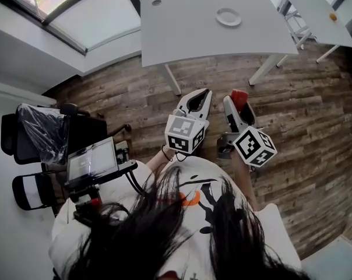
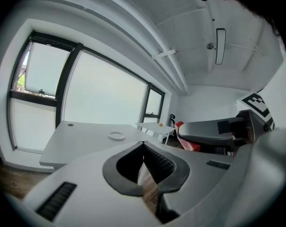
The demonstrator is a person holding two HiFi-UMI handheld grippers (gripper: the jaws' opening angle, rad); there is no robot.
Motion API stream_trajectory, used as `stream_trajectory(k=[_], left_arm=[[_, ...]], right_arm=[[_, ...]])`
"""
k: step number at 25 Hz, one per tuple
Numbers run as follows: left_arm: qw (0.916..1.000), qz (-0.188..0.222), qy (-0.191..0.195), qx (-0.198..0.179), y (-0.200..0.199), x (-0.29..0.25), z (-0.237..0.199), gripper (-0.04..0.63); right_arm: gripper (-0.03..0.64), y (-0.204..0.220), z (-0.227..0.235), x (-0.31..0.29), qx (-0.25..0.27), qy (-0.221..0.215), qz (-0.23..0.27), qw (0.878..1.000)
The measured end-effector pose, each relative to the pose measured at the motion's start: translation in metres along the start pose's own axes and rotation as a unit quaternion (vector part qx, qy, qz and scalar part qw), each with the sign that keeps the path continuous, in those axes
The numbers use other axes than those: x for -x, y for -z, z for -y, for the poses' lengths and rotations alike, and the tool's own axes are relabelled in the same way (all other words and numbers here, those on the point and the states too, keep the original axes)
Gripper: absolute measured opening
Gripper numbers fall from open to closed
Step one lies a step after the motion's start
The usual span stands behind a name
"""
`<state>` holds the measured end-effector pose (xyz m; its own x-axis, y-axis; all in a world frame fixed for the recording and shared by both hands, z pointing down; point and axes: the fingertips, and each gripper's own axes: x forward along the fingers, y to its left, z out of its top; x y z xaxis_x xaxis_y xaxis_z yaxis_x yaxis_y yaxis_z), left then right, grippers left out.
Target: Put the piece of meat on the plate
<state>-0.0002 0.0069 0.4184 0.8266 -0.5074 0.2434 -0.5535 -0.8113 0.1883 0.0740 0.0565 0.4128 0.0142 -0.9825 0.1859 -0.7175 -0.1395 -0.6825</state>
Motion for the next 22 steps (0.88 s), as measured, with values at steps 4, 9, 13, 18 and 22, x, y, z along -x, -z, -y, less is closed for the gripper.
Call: stream_trajectory(k=[4,9,13,18,22], left_arm=[[0.9999,0.003,0.010,0.002,-0.026,-0.048,-0.041,0.006],[0.9997,0.004,0.021,-0.009,-0.051,-0.096,-0.086,0.006],[0.9997,0.002,0.025,0.006,-0.061,-0.121,-0.118,0.006],[0.9993,-0.012,0.029,0.020,-0.056,-0.145,-0.132,0.006],[0.9990,-0.014,0.031,0.031,-0.057,-0.165,-0.136,0.006]], right_arm=[[0.316,-0.023,0.001,-0.059,-0.004,0.005,0.007,1.000],[0.316,-0.049,0.005,-0.130,-0.005,0.010,0.017,1.000],[0.316,-0.058,0.005,-0.171,-0.007,0.017,0.012,1.000],[0.316,-0.063,0.014,-0.196,-0.003,0.033,-0.002,0.999],[0.316,-0.068,0.026,-0.207,-0.010,0.045,-0.006,0.999]])
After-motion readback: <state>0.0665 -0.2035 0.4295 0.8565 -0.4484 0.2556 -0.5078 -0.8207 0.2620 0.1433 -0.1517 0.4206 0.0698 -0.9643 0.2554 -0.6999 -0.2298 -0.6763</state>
